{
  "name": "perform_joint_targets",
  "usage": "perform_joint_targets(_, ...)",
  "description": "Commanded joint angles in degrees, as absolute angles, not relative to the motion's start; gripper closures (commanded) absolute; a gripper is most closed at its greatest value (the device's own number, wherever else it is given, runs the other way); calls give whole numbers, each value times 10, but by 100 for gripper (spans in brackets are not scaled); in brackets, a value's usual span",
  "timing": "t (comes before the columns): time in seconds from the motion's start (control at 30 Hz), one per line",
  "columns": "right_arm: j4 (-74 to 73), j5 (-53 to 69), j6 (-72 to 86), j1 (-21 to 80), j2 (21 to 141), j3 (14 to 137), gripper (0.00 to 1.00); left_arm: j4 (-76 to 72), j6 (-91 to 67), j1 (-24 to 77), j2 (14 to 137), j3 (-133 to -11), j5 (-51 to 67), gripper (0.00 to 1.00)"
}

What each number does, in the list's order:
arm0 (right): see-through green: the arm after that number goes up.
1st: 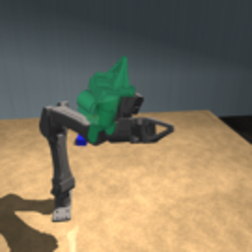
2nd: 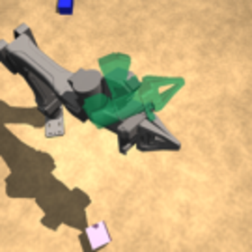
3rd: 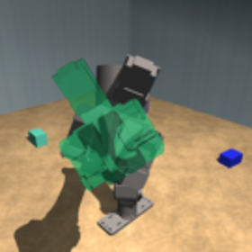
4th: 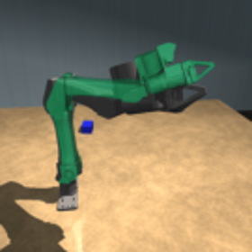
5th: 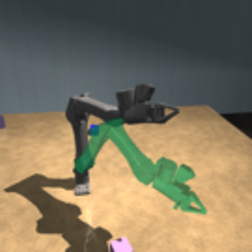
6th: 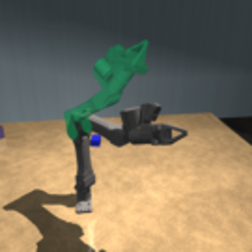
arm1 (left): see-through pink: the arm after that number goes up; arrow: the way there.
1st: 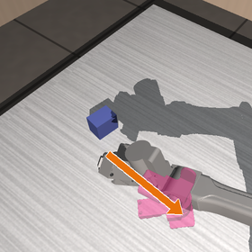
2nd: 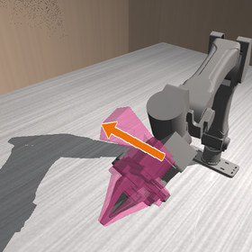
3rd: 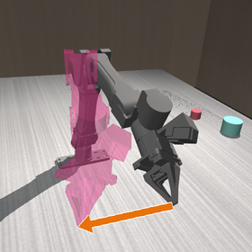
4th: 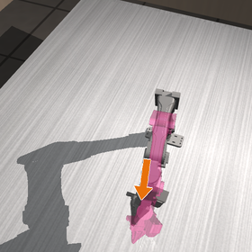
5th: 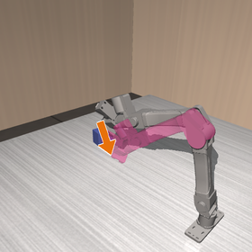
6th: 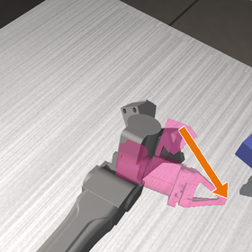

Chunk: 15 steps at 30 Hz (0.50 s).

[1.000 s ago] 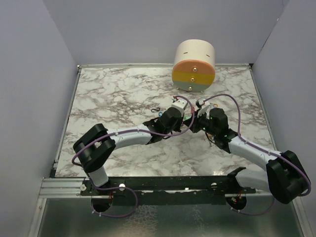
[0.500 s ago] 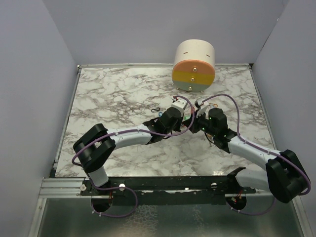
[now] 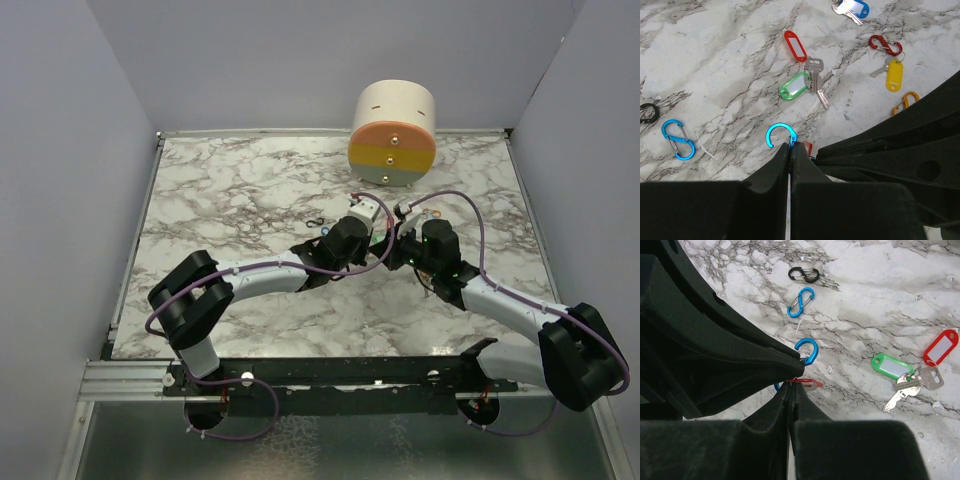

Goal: Put the keys on the keyring

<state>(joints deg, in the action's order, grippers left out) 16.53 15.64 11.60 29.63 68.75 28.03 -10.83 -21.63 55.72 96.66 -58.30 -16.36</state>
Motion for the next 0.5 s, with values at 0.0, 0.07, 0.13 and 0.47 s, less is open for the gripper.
perform_joint_targets(0.0, 162, 167, 105, 301, 689, 297, 99, -113, -211, 561, 969, -603, -179, 100)
perform_joint_targets(0.07, 161, 167, 106, 302, 688, 297, 99, -113, -212, 561, 970, -604, -181, 100)
perform_joint_targets(0.13, 160, 168, 105, 302, 688, 296, 99, -111, -212, 560, 971, -605, -186, 100)
perform_joint_targets(0.47, 154, 168, 106, 303, 680, 295, 99, -109, -215, 559, 971, -610, -201, 100)
